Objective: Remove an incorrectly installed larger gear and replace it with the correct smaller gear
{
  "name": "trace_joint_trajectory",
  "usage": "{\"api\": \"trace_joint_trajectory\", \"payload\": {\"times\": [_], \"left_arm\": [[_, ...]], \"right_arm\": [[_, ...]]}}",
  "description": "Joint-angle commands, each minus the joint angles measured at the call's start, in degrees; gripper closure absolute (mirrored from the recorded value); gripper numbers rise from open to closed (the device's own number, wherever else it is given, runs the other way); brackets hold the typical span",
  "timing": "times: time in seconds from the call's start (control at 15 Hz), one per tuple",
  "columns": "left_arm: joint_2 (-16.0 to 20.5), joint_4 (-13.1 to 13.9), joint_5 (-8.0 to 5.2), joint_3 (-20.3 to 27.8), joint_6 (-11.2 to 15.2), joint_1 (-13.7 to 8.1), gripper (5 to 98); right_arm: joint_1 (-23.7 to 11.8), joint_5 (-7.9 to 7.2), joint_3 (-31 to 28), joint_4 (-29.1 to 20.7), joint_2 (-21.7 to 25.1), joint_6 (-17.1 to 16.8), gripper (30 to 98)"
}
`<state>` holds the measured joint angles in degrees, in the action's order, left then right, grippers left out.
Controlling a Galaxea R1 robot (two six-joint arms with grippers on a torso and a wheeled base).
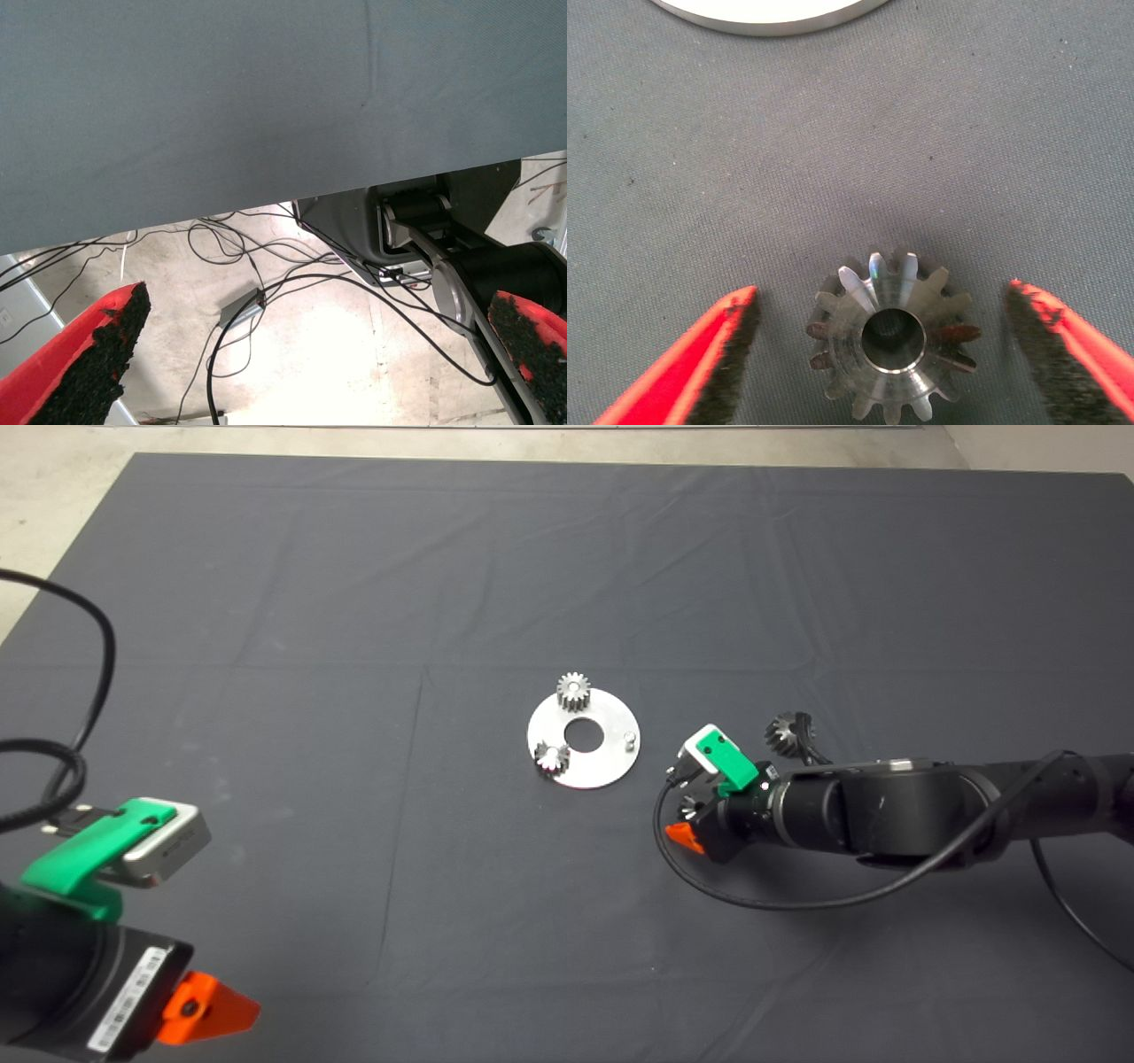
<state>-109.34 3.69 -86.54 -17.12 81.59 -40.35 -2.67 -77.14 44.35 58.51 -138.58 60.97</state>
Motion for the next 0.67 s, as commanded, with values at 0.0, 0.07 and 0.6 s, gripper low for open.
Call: {"api": "trace_joint_trajectory", "payload": {"times": [0.0, 0.07, 0.6], "left_arm": [[0.21, 1.14, -0.18, 1.05, 0.06, -0.35, 5.4], [0.21, 1.14, -0.21, 1.05, 0.06, -0.35, 5.4], [0.3, 1.14, -0.21, 1.05, 0.06, -0.35, 5.4]], "right_arm": [[-0.26, 0.06, 0.11, 1.66, 0.19, 0.38, 56.0], [-0.01, 0.06, 0.11, 1.69, 0.19, 0.38, 58.0], [0.47, 0.06, 0.11, 1.78, 0.28, 0.29, 67.9]]}}
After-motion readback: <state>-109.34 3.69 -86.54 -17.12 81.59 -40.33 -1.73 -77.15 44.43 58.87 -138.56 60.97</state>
